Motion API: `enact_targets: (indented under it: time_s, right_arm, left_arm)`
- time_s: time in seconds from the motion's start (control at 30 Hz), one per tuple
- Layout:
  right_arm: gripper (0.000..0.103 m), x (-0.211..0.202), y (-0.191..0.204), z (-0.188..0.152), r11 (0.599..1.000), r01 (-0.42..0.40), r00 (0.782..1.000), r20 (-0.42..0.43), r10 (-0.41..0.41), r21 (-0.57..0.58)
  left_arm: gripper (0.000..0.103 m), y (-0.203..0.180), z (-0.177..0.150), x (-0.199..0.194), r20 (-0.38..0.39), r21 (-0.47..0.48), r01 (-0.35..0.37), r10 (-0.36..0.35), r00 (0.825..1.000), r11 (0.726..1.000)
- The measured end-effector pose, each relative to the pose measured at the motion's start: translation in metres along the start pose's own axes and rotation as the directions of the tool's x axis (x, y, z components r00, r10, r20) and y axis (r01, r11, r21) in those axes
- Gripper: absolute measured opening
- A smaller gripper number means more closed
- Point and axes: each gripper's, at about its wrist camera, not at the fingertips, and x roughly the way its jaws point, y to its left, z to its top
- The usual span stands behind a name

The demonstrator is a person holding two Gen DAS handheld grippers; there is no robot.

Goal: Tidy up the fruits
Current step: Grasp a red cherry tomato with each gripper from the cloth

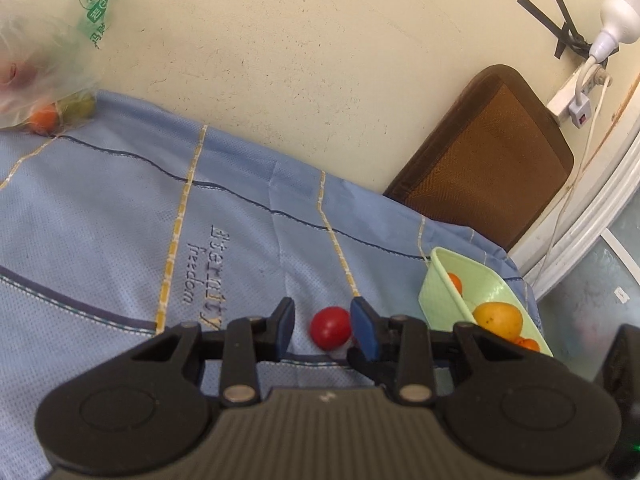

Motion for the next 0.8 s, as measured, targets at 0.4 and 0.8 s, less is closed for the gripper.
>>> enact_targets:
  time_s: [0.4,0.8]
  right_arm:
    - [0.028,-0.076,-0.014,-0.047,0.991,-0.072,0.996,0.067,0.065,0.109]
    - [0.026,-0.123,-0.016,-0.079,0.966,-0.077,0.992,0.114,0.050,0.246]
  left_arm:
    - [0.044,-0.036,-0.019,0.029,0.002,0.218,-0.124,0.127,0.992,0.968]
    - [0.027,-0.076,-0.063,-0.032,0.008,0.340,-0.029,0.028,1.000,0.940]
